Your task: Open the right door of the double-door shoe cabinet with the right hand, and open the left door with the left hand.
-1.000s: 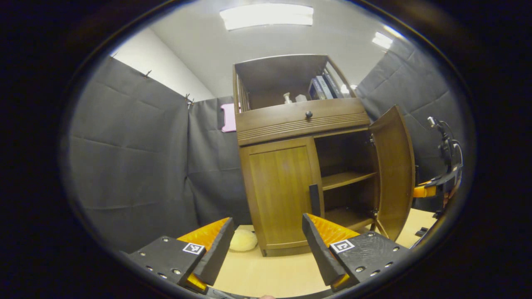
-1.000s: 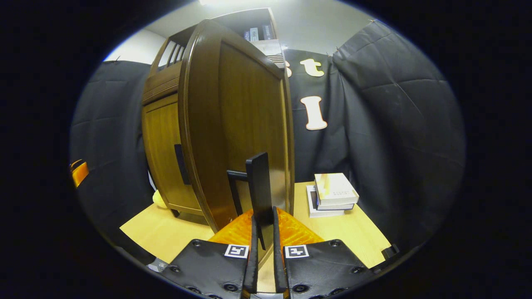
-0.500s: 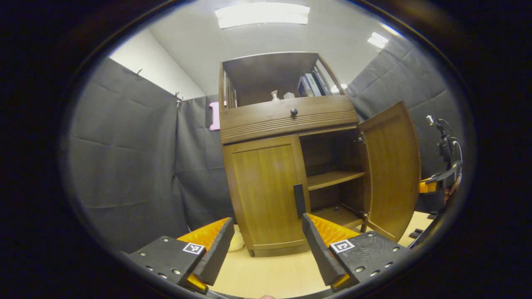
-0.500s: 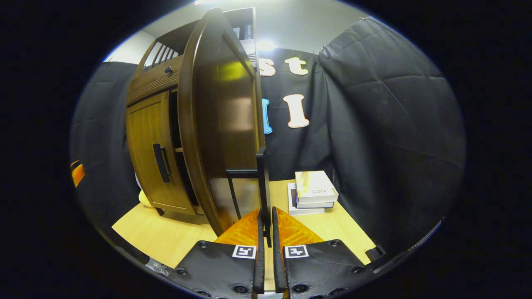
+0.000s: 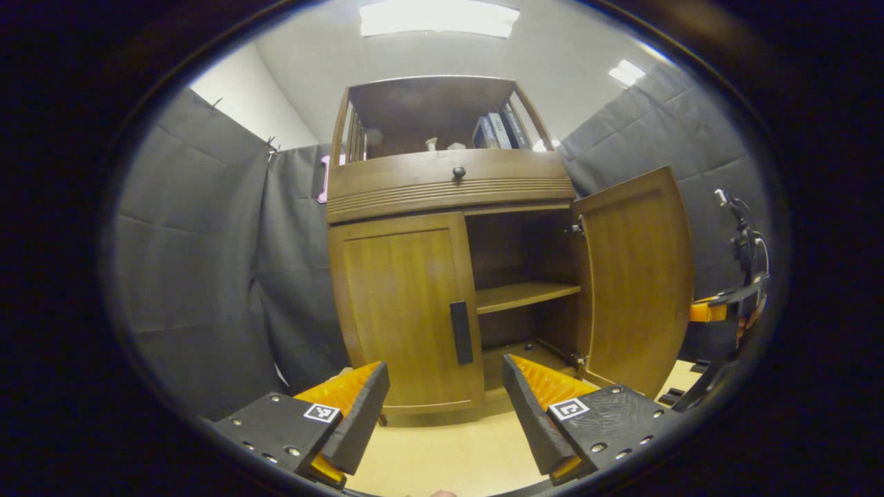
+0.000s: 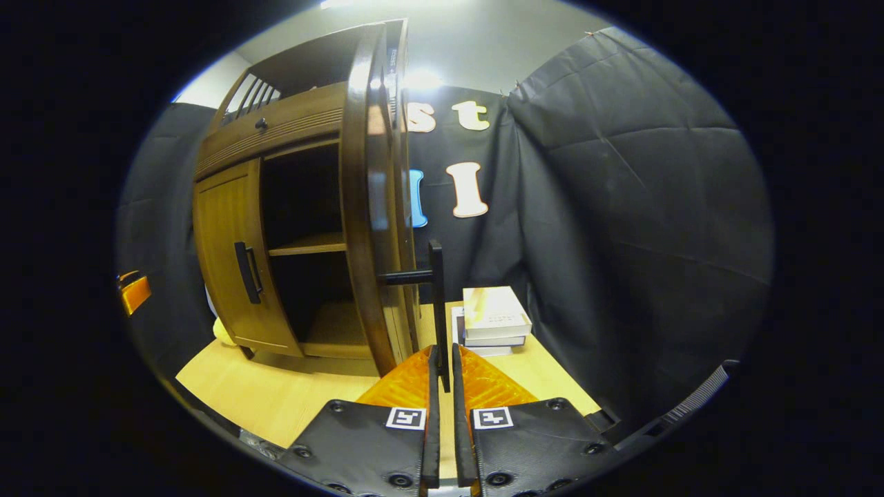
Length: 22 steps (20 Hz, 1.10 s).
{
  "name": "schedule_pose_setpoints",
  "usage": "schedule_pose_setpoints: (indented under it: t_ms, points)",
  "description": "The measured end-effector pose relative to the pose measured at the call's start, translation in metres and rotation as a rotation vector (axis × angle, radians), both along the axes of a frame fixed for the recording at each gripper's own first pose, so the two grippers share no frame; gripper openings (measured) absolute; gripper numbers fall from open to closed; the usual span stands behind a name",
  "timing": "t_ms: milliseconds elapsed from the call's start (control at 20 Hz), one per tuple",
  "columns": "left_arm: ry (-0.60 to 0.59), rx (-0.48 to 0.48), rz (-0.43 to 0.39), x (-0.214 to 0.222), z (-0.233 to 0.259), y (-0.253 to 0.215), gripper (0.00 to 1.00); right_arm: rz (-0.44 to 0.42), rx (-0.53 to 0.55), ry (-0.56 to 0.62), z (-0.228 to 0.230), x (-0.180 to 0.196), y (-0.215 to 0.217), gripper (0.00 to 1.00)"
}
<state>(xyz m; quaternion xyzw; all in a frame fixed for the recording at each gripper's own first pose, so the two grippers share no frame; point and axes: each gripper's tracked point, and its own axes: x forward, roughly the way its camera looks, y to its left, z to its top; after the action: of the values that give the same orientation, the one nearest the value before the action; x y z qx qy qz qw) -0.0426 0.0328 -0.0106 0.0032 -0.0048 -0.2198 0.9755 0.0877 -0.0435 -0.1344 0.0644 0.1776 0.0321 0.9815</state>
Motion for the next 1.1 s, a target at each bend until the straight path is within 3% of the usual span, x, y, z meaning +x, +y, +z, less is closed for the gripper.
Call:
schedule_pose_setpoints:
  t_ms: [50,100,150,200,350,450,650,700,1100]
  points:
    - [-0.001,-0.004,-0.012,0.001,0.000,-0.004,0.96,-0.006,0.013,-0.013,0.005,-0.003,0.000,0.11]
    - [-0.004,-0.007,-0.022,0.003,-0.002,-0.009,0.96,-0.013,0.015,-0.025,0.010,-0.006,-0.001,0.03]
    - [-0.006,-0.006,-0.029,0.008,-0.002,-0.015,0.96,-0.020,0.003,-0.038,0.014,-0.008,-0.002,0.11]
    - [-0.011,-0.005,-0.035,0.014,0.000,-0.018,0.96,-0.033,-0.021,-0.048,0.018,-0.011,-0.002,0.02]
    - [-0.032,-0.005,-0.044,0.030,0.003,-0.026,0.96,-0.024,-0.072,-0.093,0.036,-0.025,0.003,0.29]
    - [-0.038,-0.012,-0.050,0.035,0.003,-0.029,0.96,-0.024,-0.085,-0.122,0.047,-0.037,0.006,0.31]
    - [-0.039,-0.014,-0.037,0.051,0.000,-0.035,0.96,-0.058,-0.097,-0.161,0.062,-0.060,0.006,1.00]
    - [-0.040,-0.017,-0.034,0.056,-0.003,-0.036,0.96,-0.069,-0.099,-0.165,0.064,-0.065,0.005,0.96]
    - [-0.027,-0.054,0.008,0.103,-0.009,-0.055,0.96,-0.117,-0.119,-0.130,0.061,-0.094,-0.010,0.99]
